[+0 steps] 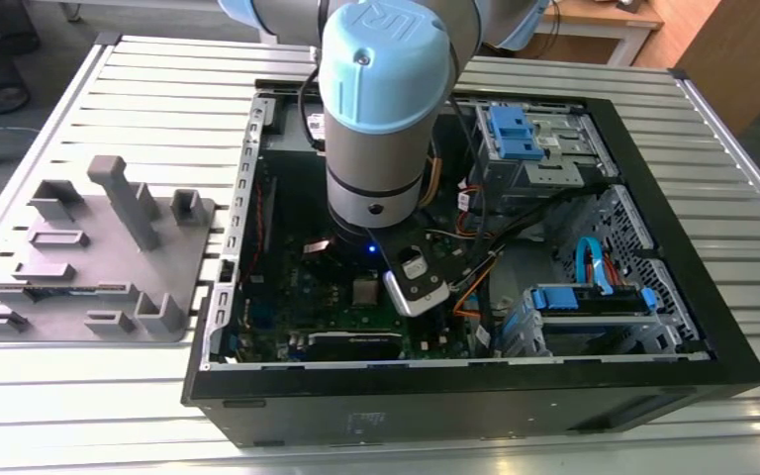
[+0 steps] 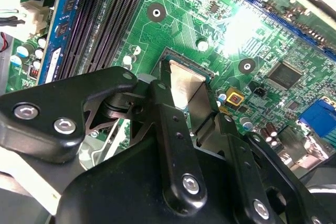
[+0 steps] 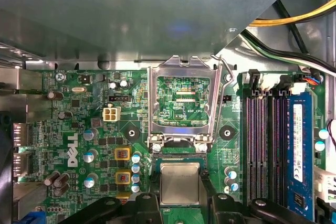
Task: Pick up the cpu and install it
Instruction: 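Place the cpu into insertion slot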
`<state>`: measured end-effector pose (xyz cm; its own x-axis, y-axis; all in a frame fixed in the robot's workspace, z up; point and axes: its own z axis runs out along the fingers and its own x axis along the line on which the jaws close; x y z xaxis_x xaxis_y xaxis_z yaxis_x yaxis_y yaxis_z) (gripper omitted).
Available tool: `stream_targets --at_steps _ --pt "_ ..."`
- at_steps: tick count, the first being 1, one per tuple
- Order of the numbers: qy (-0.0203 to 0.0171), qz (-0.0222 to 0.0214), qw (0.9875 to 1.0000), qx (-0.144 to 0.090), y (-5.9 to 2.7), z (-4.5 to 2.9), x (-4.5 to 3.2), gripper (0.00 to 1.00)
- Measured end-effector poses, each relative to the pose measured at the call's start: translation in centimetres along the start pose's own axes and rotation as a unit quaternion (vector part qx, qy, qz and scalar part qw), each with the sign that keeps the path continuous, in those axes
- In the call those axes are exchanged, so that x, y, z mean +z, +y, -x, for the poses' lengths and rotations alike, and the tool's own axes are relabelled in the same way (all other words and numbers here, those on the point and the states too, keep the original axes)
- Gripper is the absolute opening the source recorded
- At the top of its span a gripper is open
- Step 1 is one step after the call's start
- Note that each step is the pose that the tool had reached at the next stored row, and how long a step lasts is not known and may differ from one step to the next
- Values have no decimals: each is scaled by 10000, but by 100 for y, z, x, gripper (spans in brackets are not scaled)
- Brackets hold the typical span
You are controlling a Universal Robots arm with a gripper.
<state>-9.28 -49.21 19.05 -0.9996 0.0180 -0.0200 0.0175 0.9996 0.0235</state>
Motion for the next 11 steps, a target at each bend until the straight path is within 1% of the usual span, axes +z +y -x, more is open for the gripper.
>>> stream_targets --at_steps 9,10,11 --pt "-4 5 10000 -1 1 2 6 40" --pt "-3 5 10000 -1 1 2 6 45" --pt "-2 4 10000 -1 1 2 6 45"
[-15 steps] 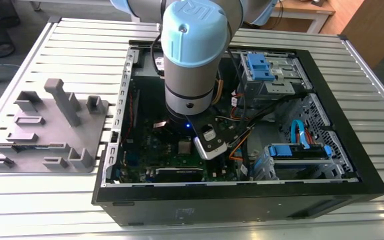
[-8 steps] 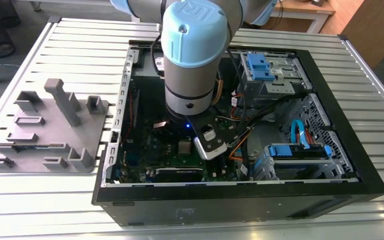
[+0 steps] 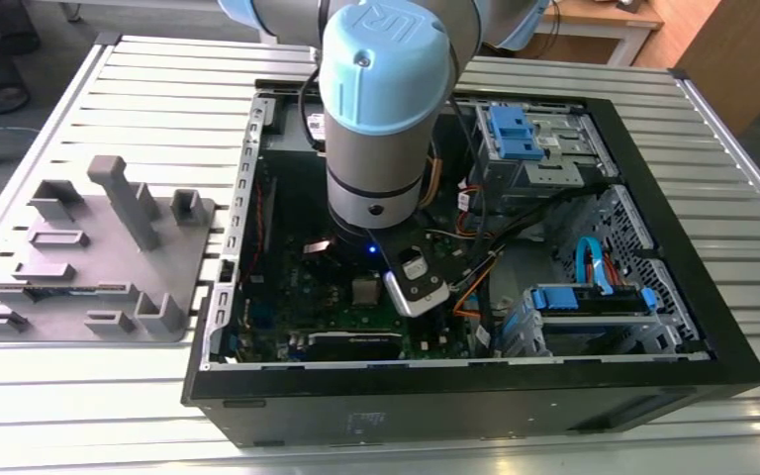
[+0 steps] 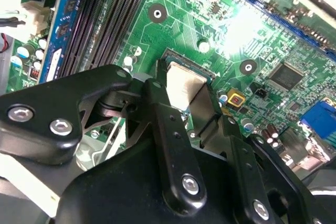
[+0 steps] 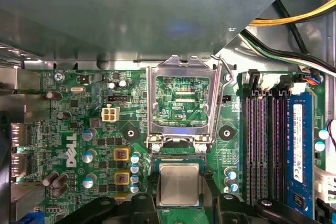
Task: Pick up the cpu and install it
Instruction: 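Place the cpu into insertion slot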
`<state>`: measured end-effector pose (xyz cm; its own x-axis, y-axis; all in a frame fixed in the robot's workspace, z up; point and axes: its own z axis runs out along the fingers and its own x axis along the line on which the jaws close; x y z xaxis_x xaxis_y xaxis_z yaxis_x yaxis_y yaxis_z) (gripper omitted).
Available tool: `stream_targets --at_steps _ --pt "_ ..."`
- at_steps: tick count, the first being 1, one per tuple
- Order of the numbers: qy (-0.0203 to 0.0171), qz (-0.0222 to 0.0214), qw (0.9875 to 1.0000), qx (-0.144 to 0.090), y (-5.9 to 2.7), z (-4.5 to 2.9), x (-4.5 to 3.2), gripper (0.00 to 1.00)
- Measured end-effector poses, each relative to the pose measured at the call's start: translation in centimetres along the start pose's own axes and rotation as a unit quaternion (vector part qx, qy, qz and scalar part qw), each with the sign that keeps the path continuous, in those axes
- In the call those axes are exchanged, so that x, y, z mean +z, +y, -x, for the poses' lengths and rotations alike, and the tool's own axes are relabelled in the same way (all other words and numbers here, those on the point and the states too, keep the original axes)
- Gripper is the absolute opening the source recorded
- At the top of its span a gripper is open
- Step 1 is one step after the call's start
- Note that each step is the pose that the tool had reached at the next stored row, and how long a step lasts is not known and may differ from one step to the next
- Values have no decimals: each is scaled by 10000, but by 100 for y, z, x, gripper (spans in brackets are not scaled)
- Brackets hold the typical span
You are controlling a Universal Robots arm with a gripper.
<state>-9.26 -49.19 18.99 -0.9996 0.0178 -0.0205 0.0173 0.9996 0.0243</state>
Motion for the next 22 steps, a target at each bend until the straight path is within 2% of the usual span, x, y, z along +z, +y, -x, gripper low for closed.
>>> stream_targets --at_steps 8,19,22 --pt "0 -1 10000 1 1 0 -51 45" --pt "4 -2 10000 1 1 34 -56 45" --pt "4 2 10000 2 2 35 -88 45"
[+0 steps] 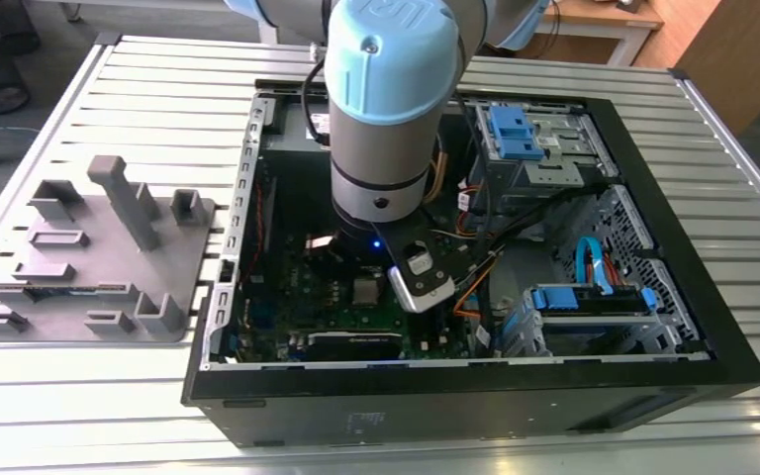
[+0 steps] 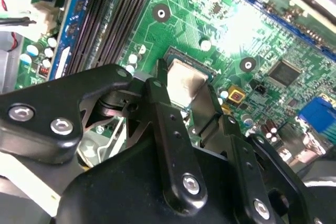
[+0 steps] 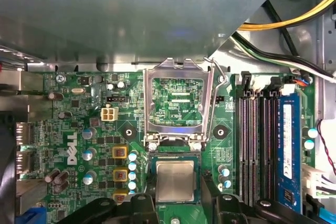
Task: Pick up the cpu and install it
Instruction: 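Place the cpu into insertion slot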
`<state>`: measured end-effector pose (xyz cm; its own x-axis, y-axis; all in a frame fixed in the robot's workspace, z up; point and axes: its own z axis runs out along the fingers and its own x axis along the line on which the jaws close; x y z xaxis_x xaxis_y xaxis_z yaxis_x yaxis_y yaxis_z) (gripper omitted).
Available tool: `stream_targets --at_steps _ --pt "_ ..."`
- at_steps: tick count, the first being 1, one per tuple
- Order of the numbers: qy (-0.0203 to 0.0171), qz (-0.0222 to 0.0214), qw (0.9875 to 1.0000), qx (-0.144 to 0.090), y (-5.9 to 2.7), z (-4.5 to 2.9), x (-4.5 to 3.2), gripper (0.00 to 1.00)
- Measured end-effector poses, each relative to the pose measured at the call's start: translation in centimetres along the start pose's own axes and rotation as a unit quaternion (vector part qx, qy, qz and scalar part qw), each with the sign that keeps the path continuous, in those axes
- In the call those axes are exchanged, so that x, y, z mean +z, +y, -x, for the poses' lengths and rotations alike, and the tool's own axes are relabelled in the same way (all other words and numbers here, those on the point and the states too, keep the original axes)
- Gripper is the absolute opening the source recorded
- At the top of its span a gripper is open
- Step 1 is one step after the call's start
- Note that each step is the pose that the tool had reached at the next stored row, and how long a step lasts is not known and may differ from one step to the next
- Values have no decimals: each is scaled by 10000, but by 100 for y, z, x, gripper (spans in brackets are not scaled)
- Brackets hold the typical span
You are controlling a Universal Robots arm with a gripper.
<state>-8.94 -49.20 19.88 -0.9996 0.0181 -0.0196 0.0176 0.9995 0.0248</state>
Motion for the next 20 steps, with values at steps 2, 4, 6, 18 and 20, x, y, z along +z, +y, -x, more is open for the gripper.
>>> stream_targets --at_steps 2,4,6,18,20 --pt "-1 2 10000 0 0 0 1 45" --pt "0 1 10000 0 0 0 -2 45" --pt "0 1 10000 0 0 0 -3 45" --pt "0 1 10000 0 0 0 -11 11" --pt "0 1 10000 0 0 0 -11 11"
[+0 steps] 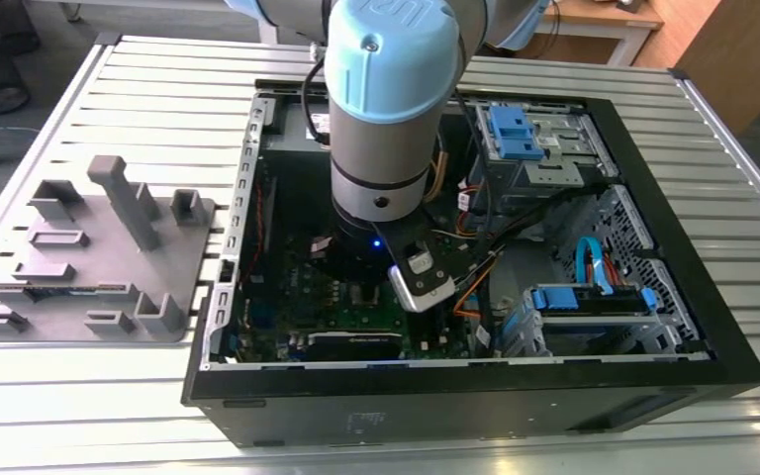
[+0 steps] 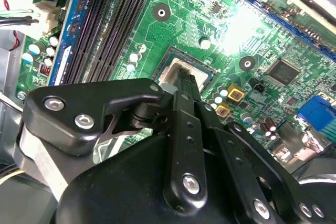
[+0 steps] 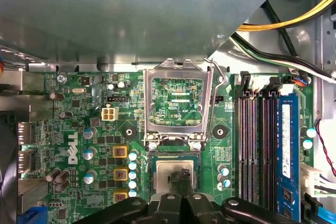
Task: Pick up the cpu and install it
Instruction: 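Place the cpu into insertion slot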
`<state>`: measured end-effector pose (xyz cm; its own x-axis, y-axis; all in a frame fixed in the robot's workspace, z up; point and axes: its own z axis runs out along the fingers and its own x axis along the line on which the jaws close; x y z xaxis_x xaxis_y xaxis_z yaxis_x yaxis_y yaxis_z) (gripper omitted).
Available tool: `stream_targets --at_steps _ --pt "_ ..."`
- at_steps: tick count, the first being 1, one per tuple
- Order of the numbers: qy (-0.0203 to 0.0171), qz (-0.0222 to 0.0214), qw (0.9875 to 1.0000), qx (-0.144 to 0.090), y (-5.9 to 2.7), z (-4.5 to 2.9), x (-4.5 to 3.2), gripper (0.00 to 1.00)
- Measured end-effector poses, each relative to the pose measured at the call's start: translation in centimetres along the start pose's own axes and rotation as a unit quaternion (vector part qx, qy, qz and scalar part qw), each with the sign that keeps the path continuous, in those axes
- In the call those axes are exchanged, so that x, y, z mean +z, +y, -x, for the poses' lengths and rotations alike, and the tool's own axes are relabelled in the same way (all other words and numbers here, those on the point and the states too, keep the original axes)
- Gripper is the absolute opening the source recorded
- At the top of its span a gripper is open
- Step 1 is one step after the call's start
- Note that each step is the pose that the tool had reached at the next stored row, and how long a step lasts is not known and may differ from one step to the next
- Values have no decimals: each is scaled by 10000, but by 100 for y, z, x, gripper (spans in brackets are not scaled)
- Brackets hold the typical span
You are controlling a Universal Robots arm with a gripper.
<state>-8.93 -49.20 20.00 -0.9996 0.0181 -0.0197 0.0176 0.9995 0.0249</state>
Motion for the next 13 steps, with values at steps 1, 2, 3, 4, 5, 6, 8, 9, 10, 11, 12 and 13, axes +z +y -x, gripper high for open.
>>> stream_targets --at_steps 1,2,3,4,5,6,8,9,10,11,12,13 --pt "1 0 10000 0 0 -1 1 11" --pt "0 0 10000 0 0 -7 3 11" --pt "0 1 10000 0 0 -16 5 11" --pt "0 1 10000 -1 -1 -23 6 11" --pt "0 0 10000 -1 -1 -29 8 11" --pt "0 1 10000 -1 -1 -36 11 11" --pt "0 1 10000 -2 -1 -54 19 11" --pt "0 1 10000 -3 -2 -55 19 11" --pt "0 1 10000 -3 -1 -55 19 11" --pt "0 0 10000 -3 -2 -56 19 11" --pt "0 1 10000 -3 -2 -56 39 11" --pt "1 0 10000 -3 -3 -56 44 11"
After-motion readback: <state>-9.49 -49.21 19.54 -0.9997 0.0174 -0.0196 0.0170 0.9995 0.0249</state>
